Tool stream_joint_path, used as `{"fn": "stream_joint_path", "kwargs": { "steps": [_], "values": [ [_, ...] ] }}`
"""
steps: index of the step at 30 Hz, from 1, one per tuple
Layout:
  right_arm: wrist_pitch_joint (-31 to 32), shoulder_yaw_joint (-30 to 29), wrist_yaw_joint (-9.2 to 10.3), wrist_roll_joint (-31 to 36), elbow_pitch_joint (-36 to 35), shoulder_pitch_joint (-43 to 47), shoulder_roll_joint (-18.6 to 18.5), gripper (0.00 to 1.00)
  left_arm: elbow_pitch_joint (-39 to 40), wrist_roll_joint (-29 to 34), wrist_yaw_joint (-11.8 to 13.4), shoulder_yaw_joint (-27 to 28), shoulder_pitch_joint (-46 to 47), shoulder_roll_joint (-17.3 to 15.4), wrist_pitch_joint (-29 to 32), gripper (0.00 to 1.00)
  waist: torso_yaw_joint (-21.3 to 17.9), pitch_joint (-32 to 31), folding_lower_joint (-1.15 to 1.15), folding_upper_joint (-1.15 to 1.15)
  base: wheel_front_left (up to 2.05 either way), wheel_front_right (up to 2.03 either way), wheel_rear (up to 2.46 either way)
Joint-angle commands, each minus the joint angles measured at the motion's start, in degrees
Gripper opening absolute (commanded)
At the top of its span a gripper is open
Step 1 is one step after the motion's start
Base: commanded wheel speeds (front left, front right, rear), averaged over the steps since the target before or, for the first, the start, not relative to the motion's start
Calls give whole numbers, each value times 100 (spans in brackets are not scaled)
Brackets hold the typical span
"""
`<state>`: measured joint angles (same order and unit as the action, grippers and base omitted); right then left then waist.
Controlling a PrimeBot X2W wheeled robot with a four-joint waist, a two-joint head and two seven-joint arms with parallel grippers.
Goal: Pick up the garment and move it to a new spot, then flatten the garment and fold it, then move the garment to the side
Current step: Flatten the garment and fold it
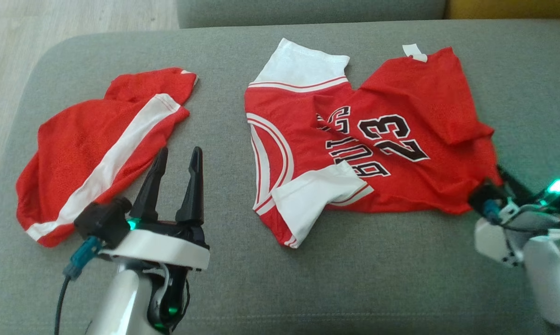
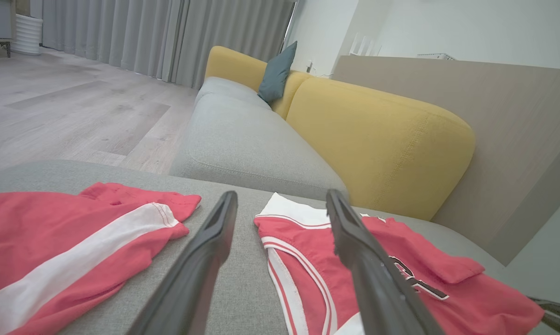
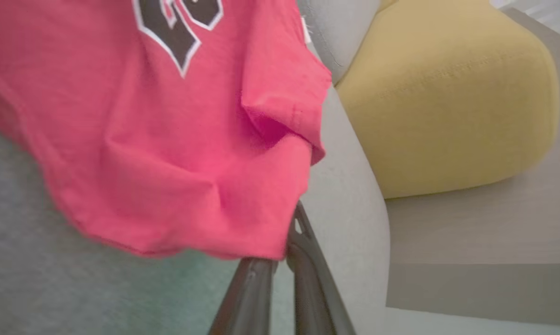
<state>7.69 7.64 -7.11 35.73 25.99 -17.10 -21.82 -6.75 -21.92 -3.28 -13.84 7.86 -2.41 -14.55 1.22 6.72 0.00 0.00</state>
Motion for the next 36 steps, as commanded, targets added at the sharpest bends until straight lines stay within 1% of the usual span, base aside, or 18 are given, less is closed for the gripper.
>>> {"fn": "stream_joint_path", "kwargs": {
  "steps": [1,5,10,11,12,13,17,21,26,27,30,33,36],
  "values": [
    [33,193,-37,-85,-107,-151,-35,0,193,13,23,206,144,-47,-45,100,3,-13,0,0,0,0,0],
    [35,425,-37,-302,44,-226,110,0,212,21,19,173,150,-47,-45,100,37,-6,0,0,0,0,0],
    [44,534,-37,-498,227,-323,247,0,219,40,4,192,183,-47,-45,100,106,82,0,0,0,0,0],
    [42,576,-37,-566,327,-345,290,25,208,49,-6,199,183,-47,-45,100,128,101,0,0,0,0,0],
    [49,565,-37,-619,374,-353,320,85,202,52,-10,202,184,-47,-45,100,136,111,0,0,0,0,0],
    [62,550,-37,-690,427,-353,355,100,196,54,-14,205,186,-47,-45,100,144,116,0,0,0,0,0],
    [147,478,-37,-926,517,-341,438,100,176,62,-22,249,189,-47,-45,100,128,108,0,0,0,0,0],
    [305,282,-37,-1118,335,-262,451,100,176,65,5,300,170,-47,-45,100,42,51,0,0,0,0,0],
    [533,-78,-37,-1271,-235,-7,406,100,207,50,33,317,124,-47,-45,100,-140,-31,0,0,0,0,0],
    [641,-284,-37,-1310,-480,128,366,100,226,38,47,313,112,-47,-45,100,-214,-58,0,0,0,0,0],
    [787,-627,-37,-1364,-855,337,332,100,252,36,59,307,104,-47,-45,100,-323,-71,0,0,0,0,0],
    [921,-1002,-37,-1366,-1267,546,378,100,280,47,62,311,106,-47,-45,100,-414,-58,0,0,0,0,0],
    [981,-1368,-37,-1355,-1593,715,515,100,289,68,43,315,123,-47,-45,100,-484,-22,0,0,0,0,0]
  ]
}}
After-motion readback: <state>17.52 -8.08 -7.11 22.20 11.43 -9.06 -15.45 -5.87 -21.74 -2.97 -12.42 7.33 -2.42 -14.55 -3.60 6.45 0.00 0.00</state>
